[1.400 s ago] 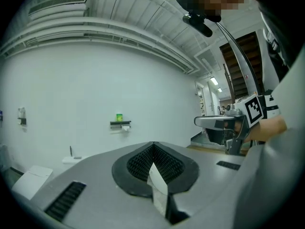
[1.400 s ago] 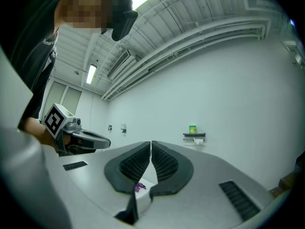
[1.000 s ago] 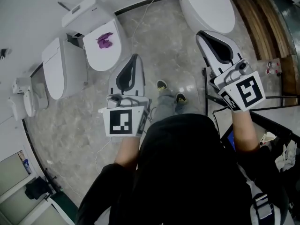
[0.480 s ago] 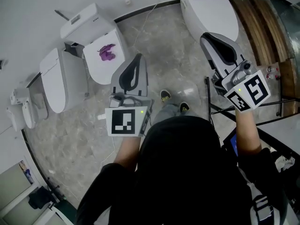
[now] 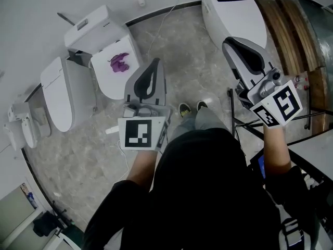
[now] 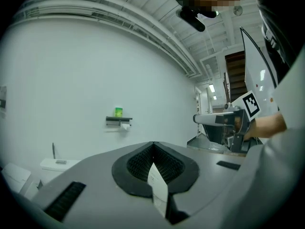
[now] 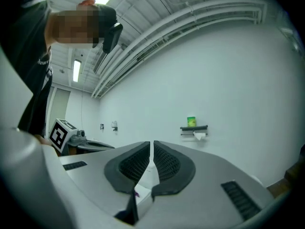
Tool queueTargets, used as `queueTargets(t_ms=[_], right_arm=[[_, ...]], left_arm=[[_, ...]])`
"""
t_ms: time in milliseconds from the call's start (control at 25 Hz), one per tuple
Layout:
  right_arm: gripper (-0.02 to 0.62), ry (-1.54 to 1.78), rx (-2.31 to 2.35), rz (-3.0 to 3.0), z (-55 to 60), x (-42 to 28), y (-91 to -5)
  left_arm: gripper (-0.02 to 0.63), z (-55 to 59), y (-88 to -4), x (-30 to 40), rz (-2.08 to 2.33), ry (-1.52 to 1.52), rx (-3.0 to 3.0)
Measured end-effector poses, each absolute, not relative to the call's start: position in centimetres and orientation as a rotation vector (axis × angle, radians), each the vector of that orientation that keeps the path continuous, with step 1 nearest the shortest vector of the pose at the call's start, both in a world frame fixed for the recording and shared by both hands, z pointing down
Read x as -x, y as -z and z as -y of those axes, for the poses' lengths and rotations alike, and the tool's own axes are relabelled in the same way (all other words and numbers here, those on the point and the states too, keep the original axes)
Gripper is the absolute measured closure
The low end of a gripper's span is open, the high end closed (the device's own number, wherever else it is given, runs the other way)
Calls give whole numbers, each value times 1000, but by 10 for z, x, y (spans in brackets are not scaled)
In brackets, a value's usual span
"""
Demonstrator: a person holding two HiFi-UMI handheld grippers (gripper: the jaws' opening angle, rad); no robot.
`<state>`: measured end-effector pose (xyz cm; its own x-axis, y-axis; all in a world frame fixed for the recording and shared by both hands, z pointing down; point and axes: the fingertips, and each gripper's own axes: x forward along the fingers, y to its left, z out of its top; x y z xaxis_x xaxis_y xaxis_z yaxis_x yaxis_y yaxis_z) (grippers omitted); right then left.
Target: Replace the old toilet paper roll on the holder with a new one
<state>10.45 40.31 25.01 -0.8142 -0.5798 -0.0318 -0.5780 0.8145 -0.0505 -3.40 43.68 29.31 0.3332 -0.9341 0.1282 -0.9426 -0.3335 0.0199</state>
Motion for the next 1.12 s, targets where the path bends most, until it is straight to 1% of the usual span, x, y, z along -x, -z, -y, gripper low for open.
queueTargets(t_ms=[120,360,640,1120], right_arm=[[572,46,999,-2931,-386,-108,-253],[574,164,1024,-2910,-350,-115,-264],[574,155,1002,-2951,-293,-107,-271],[574,184,922,-3009,-209,-145,-283]], left_arm=[[592,-423,-295,36,1751,-151,-2500],[592,-401,-295,33,1751,-178,-2499],[592,-348,-292,37,1786,-173,-2485],[592,-266,-293,-5,1796,-258,-2479]])
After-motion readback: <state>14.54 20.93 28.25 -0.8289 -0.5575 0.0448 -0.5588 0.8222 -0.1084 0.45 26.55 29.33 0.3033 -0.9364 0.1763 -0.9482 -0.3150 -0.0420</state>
